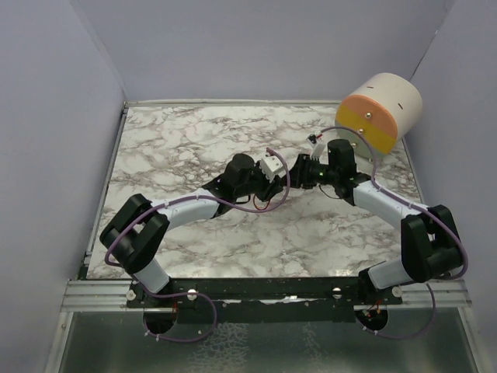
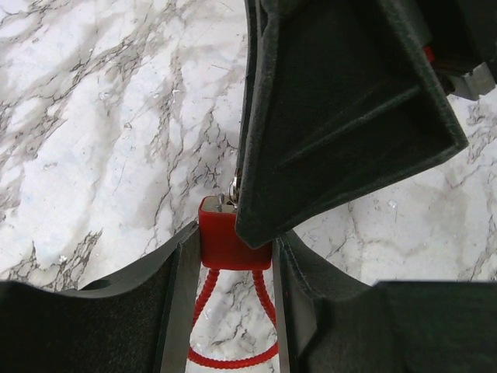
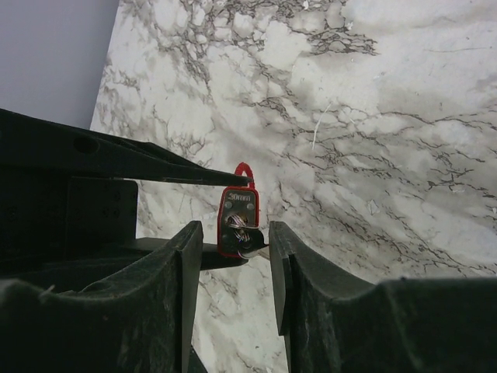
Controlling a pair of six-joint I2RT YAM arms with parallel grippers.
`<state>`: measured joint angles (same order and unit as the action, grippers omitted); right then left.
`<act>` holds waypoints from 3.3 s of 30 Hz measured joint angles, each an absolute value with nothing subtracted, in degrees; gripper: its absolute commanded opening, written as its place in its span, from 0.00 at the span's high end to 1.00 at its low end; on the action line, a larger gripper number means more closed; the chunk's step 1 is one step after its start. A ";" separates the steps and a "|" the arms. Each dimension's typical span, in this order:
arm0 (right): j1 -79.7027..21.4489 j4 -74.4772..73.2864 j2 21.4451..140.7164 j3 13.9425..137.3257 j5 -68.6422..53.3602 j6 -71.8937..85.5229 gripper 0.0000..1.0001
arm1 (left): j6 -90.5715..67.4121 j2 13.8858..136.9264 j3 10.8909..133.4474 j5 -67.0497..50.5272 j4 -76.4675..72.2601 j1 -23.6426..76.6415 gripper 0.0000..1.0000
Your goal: Unlock with the key
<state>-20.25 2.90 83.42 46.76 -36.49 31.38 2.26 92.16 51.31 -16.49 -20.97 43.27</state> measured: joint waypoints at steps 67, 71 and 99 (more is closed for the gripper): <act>-16.05 18.15 84.25 40.03 -40.56 43.27 0.99 | 3.49 84.71 37.95 -8.56 -29.93 47.57 0.55; -16.05 18.31 82.96 40.01 -41.34 43.27 0.99 | 3.57 85.69 38.61 -8.54 -30.94 47.77 0.61; -15.90 19.03 79.92 38.15 -41.39 43.24 0.99 | 2.24 89.17 41.76 -5.54 -34.06 48.18 1.00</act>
